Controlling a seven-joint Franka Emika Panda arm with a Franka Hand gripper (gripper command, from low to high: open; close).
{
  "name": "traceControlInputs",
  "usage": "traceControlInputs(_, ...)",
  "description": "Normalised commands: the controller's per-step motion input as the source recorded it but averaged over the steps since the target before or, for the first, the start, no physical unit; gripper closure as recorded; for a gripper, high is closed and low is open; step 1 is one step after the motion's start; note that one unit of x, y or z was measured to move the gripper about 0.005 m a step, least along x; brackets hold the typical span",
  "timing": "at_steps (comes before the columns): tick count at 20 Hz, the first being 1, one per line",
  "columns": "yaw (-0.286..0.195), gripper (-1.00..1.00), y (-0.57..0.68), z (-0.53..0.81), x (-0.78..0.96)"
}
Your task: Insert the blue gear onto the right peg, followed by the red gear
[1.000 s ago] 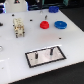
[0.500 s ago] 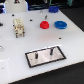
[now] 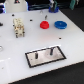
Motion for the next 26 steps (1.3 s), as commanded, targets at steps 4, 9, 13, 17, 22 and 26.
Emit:
traceControlInputs(4,0.000,-1.00,0.18,-0.61,-0.32)
traceControlInputs(9,0.000,-1.00,0.23,-0.57,-0.34)
traceControlInputs(13,0.000,-1.00,0.34,-0.46,-0.19)
traceControlInputs(17,0.000,-1.00,0.32,-0.38,-0.17)
traceControlInputs(22,0.000,1.00,0.13,-0.41,-0.28)
traceControlInputs(26,0.000,1.00,0.01,-0.34,-0.25)
